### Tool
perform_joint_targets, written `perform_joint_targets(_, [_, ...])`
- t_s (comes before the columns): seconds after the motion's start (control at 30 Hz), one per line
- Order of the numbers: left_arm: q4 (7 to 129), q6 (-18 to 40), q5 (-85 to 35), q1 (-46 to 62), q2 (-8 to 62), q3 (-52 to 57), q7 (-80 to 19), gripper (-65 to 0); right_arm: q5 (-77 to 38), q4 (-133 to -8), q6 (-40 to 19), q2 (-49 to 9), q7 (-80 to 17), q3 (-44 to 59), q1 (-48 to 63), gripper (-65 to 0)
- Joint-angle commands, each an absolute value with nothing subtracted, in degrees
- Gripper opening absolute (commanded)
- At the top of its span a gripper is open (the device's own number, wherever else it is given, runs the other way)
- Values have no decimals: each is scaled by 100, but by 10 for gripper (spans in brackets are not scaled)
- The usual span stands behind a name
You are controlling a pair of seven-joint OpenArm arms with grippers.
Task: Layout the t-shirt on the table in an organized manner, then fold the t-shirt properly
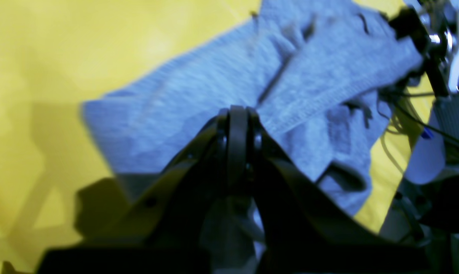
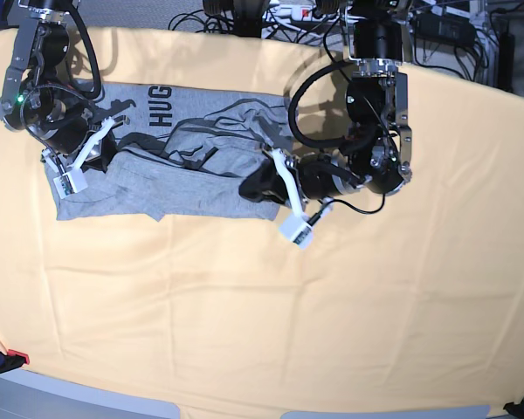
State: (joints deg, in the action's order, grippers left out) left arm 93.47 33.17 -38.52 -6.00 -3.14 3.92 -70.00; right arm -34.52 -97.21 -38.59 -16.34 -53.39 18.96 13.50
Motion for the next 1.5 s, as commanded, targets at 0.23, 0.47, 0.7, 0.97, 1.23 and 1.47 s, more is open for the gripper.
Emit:
perform_joint_targets(0.23, [9435, 4000, -5579, -701, -333, -635, -7743, -650, -3367, -9745, -3839, -1702, -5529, 1911, 1363, -650])
perform_joint_targets(0.47, [9435, 4000, -6971, -742, -331, -1625, -8000, -650, -3367, -9745, -3839, -1702, -5529, 1911, 1363, -650])
perform_joint_targets(0.7, [9441, 4000, -6976, -1236, -333, -1057, -8000, -650, -3365, -9749, -3863, -1704, -5511, 1911, 1330, -650])
perform_joint_targets(0.97, [9428, 4000, -6477, -1199, -329, 486, -8000, -650, -3367, -9756, -3859, -1712, -5511, 1911, 1201, -650])
perform_joint_targets(1.23, [9424, 3712, -5168, -534, -252, 242, -7749, -650, -3367, -9767, -3854, -1726, -5533, 1911, 910, -650])
perform_joint_targets(1.47, [9424, 3485, -4733, -478, -255, 69, -7623, -650, -3367, -9771, -3854, -1730, -5531, 1911, 860, -650])
